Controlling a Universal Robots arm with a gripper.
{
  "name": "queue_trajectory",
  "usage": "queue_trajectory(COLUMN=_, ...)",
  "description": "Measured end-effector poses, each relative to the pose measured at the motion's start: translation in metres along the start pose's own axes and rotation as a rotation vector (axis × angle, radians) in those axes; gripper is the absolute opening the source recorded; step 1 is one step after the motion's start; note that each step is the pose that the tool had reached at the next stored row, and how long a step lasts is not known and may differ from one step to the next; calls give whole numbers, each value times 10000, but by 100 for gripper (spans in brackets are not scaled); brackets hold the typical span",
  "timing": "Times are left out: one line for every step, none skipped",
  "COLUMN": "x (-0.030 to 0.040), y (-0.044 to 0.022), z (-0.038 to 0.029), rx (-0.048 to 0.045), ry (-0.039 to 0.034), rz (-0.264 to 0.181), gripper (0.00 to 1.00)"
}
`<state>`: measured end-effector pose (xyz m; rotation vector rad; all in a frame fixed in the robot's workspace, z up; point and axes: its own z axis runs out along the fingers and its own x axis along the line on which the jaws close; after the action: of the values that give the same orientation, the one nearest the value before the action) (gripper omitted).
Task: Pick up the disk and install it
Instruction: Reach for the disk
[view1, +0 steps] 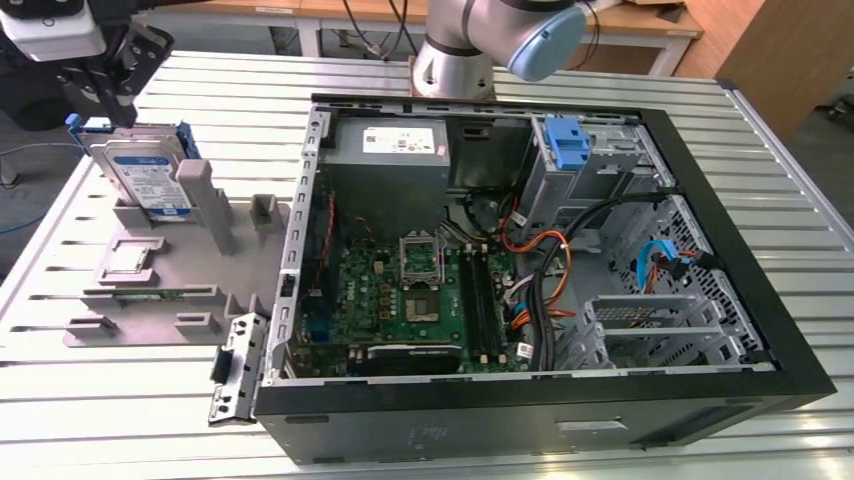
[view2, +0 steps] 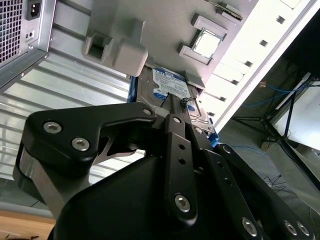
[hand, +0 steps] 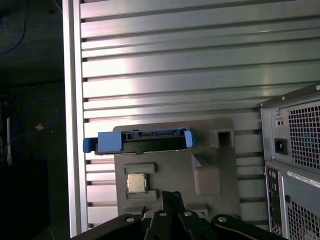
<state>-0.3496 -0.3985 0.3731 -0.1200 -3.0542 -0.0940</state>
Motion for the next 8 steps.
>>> queue_trajectory(x=1, y=-1, z=8, rx=-34, ry=-14, rz=-4, gripper=10)
queue_trajectory(x=3, y=-2, z=16, rx=-59, ry=-33, rz=-8, gripper=10)
queue_trajectory(x=7, y=-1, z=24, rx=-69, ry=-53, rz=-10, gripper=10)
queue_trajectory(x=13, y=1, z=30, rx=-70, ry=-65, rz=-11, gripper=10)
queue_trajectory(x=22, y=5, z=35, rx=-71, ry=-76, rz=-12, gripper=10)
queue_trajectory(x=30, y=11, z=40, rx=-71, ry=-85, rz=-13, gripper=10)
queue_trajectory(x=38, y=18, z=46, rx=-72, ry=-95, rz=-13, gripper=10)
queue_trajectory(x=45, y=27, z=52, rx=-72, ry=-105, rz=-14, gripper=10)
